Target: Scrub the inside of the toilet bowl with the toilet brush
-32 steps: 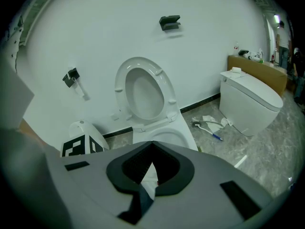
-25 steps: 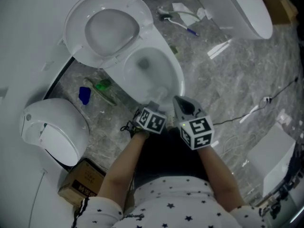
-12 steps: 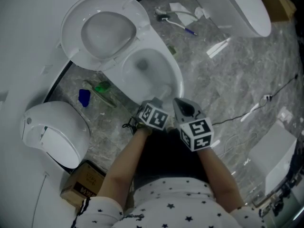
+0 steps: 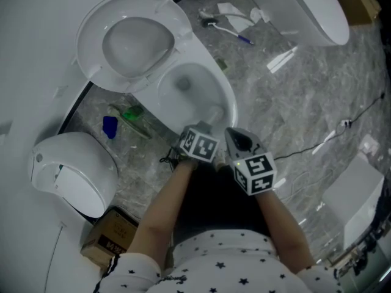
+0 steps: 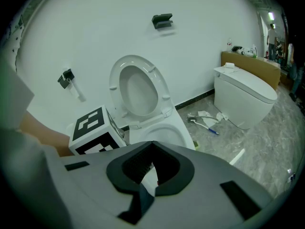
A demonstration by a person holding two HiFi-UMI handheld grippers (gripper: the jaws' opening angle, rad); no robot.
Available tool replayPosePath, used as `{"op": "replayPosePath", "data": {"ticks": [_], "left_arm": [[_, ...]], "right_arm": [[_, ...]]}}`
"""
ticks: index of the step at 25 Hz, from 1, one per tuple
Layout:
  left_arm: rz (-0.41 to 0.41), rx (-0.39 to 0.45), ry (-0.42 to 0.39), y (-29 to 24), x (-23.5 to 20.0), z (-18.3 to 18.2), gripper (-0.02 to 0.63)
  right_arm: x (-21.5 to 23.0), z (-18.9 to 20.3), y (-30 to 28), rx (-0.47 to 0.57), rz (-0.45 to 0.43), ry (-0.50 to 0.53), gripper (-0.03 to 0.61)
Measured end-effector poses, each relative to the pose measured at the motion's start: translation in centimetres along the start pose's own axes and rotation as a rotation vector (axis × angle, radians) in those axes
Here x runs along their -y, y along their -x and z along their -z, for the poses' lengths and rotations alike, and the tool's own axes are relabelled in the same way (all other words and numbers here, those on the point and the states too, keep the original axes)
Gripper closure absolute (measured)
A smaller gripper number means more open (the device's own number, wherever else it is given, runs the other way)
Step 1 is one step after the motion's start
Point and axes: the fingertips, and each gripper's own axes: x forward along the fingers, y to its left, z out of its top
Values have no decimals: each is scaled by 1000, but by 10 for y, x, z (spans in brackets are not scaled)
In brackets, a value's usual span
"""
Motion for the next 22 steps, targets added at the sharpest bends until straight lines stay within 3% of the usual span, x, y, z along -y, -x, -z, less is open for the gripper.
{"op": "replayPosePath", "data": {"ticks": [22], "left_arm": [[-24, 65, 41, 0, -32, -42, 459]], "right_arm": [[3, 6, -4, -12, -1, -17, 578]]}}
